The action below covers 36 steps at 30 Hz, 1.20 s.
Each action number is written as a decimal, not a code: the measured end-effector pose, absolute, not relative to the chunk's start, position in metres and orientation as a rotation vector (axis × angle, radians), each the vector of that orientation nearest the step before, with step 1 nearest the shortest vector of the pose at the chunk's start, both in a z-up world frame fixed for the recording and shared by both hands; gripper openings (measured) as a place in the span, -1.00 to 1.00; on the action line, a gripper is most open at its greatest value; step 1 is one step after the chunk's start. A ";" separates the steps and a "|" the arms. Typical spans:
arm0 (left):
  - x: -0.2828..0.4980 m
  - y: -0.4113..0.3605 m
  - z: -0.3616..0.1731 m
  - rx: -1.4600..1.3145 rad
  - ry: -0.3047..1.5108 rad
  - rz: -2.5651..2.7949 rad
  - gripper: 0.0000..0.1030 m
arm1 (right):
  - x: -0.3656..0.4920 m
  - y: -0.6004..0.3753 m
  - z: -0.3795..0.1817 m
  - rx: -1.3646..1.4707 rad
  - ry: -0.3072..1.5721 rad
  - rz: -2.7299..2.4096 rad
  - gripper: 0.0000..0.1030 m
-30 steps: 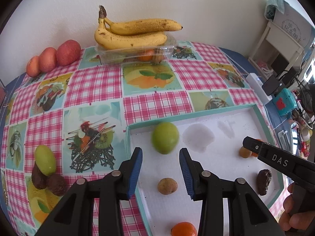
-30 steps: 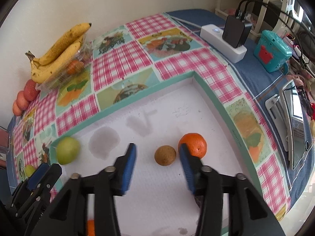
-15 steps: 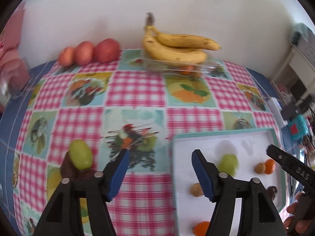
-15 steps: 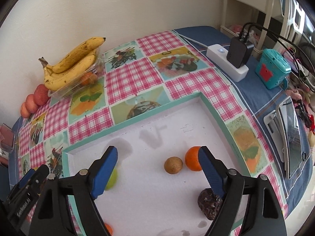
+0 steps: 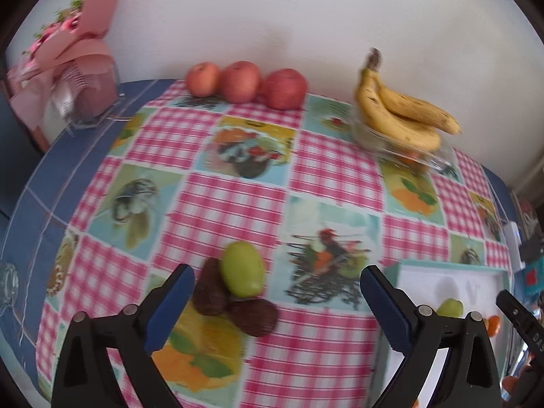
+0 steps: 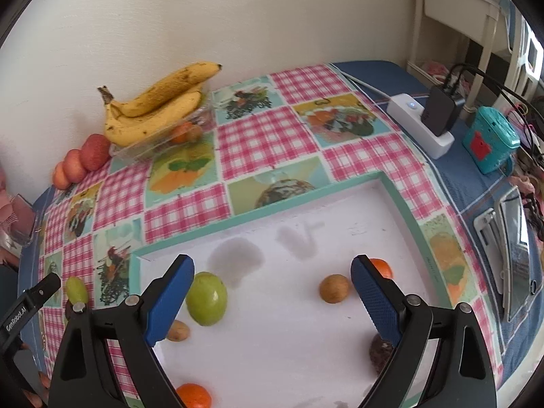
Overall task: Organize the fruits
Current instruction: 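Move both open tools back from the tray toward the fruit pile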
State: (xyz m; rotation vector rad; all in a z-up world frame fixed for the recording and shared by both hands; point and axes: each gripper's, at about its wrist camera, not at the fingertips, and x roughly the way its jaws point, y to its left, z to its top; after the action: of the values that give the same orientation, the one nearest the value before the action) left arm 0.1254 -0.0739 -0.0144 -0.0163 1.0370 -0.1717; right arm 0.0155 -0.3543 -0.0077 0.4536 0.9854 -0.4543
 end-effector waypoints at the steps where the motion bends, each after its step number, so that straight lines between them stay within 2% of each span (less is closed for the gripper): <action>1: 0.127 -0.067 -0.013 -0.024 1.034 -0.159 0.94 | 0.016 -0.352 -0.008 0.458 0.981 -0.444 0.82; 22: 0.138 0.025 -0.006 -0.102 1.042 -0.019 1.00 | 0.051 -0.278 -0.022 0.348 1.091 -0.233 0.82; 36: 0.140 0.092 -0.005 -0.187 1.032 0.105 1.00 | 0.076 -0.209 -0.012 0.322 1.072 -0.067 0.82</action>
State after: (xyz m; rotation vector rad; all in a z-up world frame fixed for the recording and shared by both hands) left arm 0.1397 0.0925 -0.0053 -0.1869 1.0324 0.1054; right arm 0.0757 -0.2093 -0.0123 0.3222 1.0721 -0.0667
